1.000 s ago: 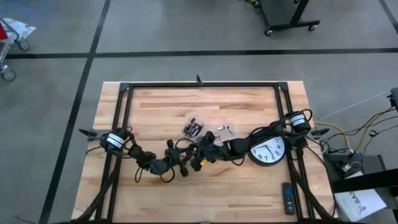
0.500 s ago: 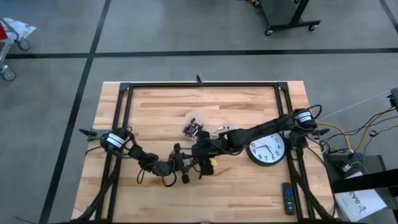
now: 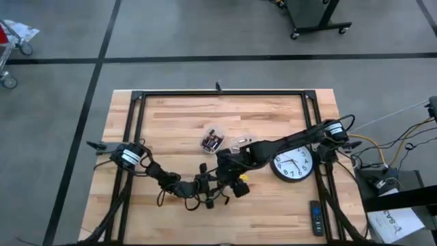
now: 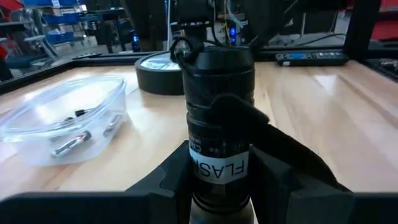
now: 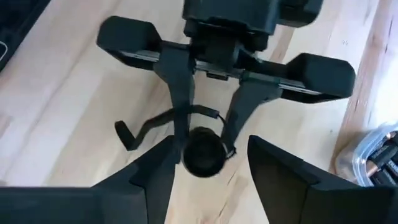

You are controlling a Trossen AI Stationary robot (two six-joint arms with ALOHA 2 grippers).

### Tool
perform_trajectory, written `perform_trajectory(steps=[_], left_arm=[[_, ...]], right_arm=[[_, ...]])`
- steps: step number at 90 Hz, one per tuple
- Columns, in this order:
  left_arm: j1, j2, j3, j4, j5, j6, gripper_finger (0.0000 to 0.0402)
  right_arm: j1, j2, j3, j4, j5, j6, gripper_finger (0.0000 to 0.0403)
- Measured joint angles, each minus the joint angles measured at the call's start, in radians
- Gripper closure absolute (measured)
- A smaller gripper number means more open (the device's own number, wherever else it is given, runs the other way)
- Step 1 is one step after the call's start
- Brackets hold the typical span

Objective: Insert battery
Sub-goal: Close the black flashlight cover

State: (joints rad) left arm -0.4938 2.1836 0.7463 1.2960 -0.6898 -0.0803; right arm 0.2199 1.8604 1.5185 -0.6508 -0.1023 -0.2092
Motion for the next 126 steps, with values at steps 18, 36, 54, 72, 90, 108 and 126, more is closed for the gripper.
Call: perform_trajectory(steps=[18, 36, 54, 72, 90, 108, 126], left_arm=[[0.003, 0.018, 0.025, 0.002, 0.027, 0.002, 0.0301], [0.004, 0.034, 0.046, -0.003, 0.030, 0.006, 0.0301], [0.005, 0.034, 0.046, -0.002, 0.030, 0.004, 0.0301], [0.005, 0.034, 0.046, -0.002, 0.030, -0.005, 0.0300], [0.005, 0.034, 0.046, -0.002, 0.030, -0.007, 0.0301], [0.005, 0.034, 0.046, -0.002, 0.029, -0.007, 0.0301], [0.006, 0.034, 0.045, -0.002, 0.028, -0.008, 0.0300]], right_arm=[[0.030, -0.003, 0.000, -0.013, -0.003, -0.063, 0.0250], [0.038, 0.001, 0.000, -0.021, 0.000, -0.099, 0.0265], [0.037, 0.001, 0.000, -0.035, 0.024, -0.129, 0.0282], [0.037, 0.001, 0.000, -0.033, 0.024, -0.155, 0.0293], [0.037, 0.004, 0.000, -0.032, 0.023, -0.168, 0.0290], [0.037, 0.008, -0.001, -0.032, 0.017, -0.142, 0.0272], [0.035, 0.008, -0.001, -0.033, 0.015, -0.156, 0.0259]])
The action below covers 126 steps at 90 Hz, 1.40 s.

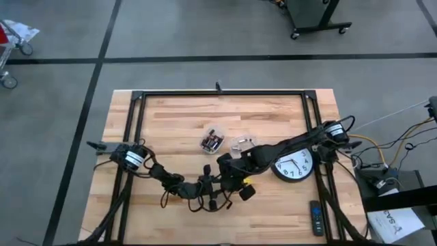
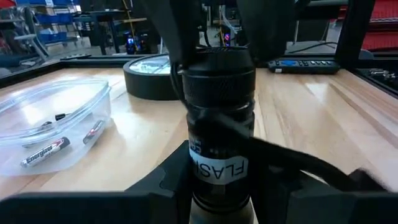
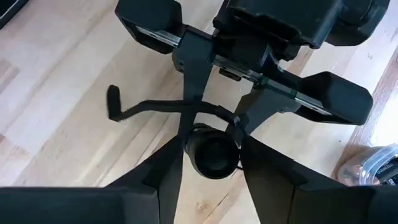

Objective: Insert battery
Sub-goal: Close the black flashlight cover

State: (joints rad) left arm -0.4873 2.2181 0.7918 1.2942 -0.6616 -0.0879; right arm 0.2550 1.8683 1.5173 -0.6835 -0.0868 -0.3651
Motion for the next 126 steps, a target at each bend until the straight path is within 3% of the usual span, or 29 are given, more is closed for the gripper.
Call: perform_trajectory(steps=[46, 92, 126], left_arm=[[0.000, 0.000, 0.000, 0.000, 0.000, 0.000, 0.0299], [0.000, 0.000, 0.000, 0.001, 0.000, 0.000, 0.0300], [0.000, 0.000, 0.000, 0.003, -0.002, 0.000, 0.0299]], right_arm=[[-0.007, -0.002, -0.018, 0.022, -0.001, -0.013, 0.0307], [-0.015, -0.001, -0.024, 0.005, -0.001, -0.007, 0.0258], [-0.015, -0.002, -0.043, 0.047, -0.007, 0.000, 0.0296]])
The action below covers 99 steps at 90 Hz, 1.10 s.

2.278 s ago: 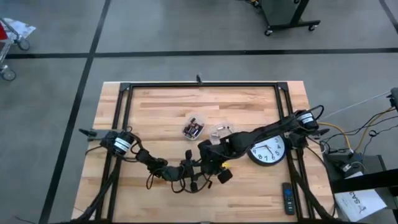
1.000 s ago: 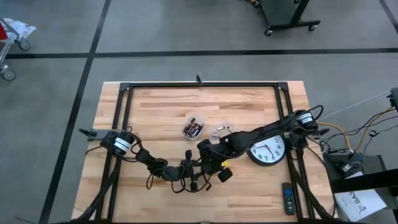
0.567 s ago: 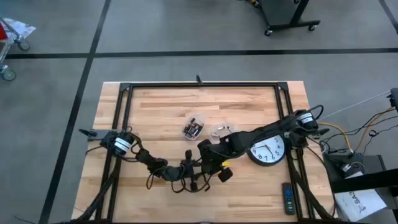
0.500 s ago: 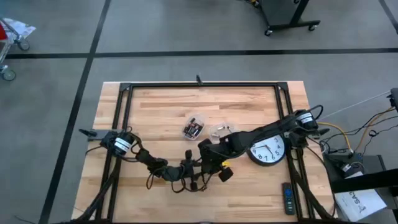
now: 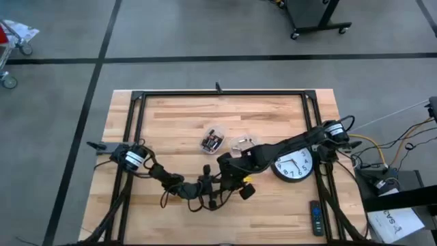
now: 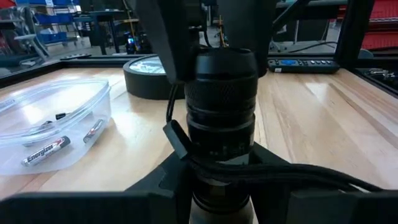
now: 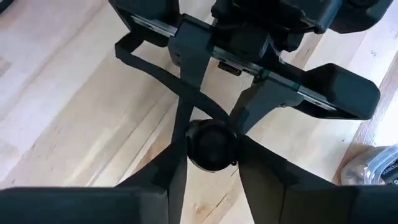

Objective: Insert battery
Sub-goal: Close the black flashlight cover

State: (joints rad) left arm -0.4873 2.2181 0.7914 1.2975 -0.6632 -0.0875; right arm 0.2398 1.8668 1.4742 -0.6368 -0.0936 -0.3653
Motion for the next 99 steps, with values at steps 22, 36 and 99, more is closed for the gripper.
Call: perform_trajectory(steps=[22, 36, 99], left_arm=[[0.000, 0.000, 0.000, 0.001, 0.000, 0.000, 0.0299], [0.000, 0.000, 0.000, 0.001, -0.002, 0.000, 0.0301], [0.004, -0.001, -0.003, -0.008, -0.009, -0.011, 0.0300]], right_arm=[[0.000, 0.010, -0.006, 0.019, 0.004, 0.070, 0.0295], [0.000, 0.037, -0.003, 0.015, 0.003, 0.162, 0.0293], [0.008, 0.050, -0.005, 0.020, 0.057, 0.827, 0.0303]])
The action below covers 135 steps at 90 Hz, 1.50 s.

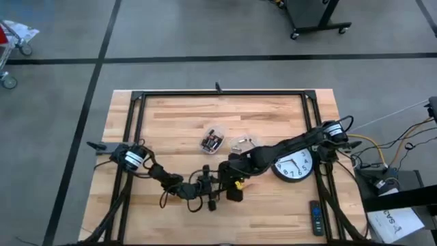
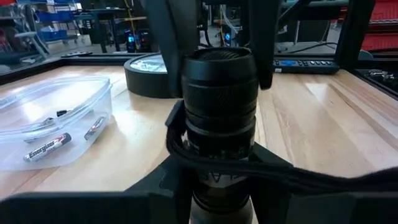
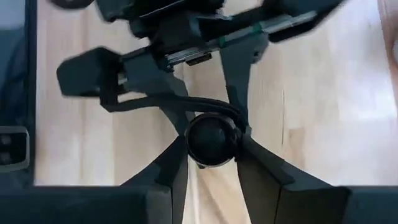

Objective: Insert battery
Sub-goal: Close the black flashlight cover

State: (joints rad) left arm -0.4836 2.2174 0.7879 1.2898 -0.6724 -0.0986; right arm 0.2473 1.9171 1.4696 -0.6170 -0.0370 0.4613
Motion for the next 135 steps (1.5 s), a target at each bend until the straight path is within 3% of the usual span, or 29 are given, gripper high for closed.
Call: perform_trajectory(steps=[27, 51, 64, 95, 135], left_arm=[[0.022, 0.000, -0.001, -0.019, -0.002, 0.004, 0.0300], [0.032, -0.010, -0.026, -0.020, 0.002, 0.013, 0.0300], [0.032, -0.012, -0.028, -0.023, 0.011, 0.019, 0.0300], [0.031, -0.017, -0.029, -0.024, 0.033, 0.020, 0.0300], [0.030, -0.019, -0.026, -0.027, 0.035, -0.053, 0.0299]], right_arm=[[0.002, 0.000, -0.001, -0.007, 0.067, 0.363, 0.0301], [-0.007, -0.060, -0.005, -0.051, 0.072, 0.423, 0.0267], [-0.021, -0.128, -0.006, -0.112, 0.061, 0.271, 0.0232], [-0.014, -0.152, -0.003, -0.075, 0.034, -0.437, 0.0200], [-0.012, -0.095, -0.003, -0.044, -0.047, -0.849, 0.0217]])
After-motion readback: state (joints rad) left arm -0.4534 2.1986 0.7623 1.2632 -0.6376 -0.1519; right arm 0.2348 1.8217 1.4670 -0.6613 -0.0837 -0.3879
